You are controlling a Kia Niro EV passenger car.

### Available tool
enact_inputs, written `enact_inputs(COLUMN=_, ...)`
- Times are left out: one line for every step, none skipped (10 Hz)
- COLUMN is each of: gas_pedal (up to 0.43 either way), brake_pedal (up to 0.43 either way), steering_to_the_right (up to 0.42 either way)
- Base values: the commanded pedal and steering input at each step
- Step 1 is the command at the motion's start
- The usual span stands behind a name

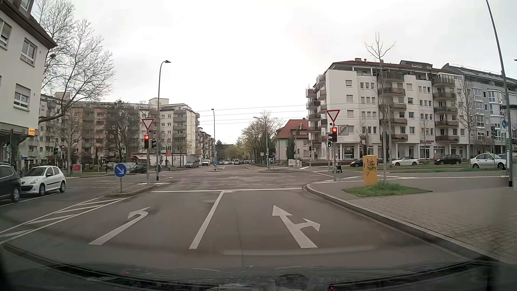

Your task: Follow the waypoints while adhering to traffic rules and regulations

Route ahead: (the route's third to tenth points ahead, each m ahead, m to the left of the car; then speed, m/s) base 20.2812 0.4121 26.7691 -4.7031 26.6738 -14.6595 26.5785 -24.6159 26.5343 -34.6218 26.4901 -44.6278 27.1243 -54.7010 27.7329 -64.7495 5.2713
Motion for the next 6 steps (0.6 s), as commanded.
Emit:
enact_inputs(gas_pedal=0.000, brake_pedal=0.165, steering_to_the_right=0.121)
enact_inputs(gas_pedal=0.000, brake_pedal=0.159, steering_to_the_right=0.121)
enact_inputs(gas_pedal=0.000, brake_pedal=0.159, steering_to_the_right=0.118)
enact_inputs(gas_pedal=0.000, brake_pedal=0.159, steering_to_the_right=0.112)
enact_inputs(gas_pedal=0.000, brake_pedal=0.159, steering_to_the_right=0.095)
enact_inputs(gas_pedal=0.000, brake_pedal=0.152, steering_to_the_right=0.073)
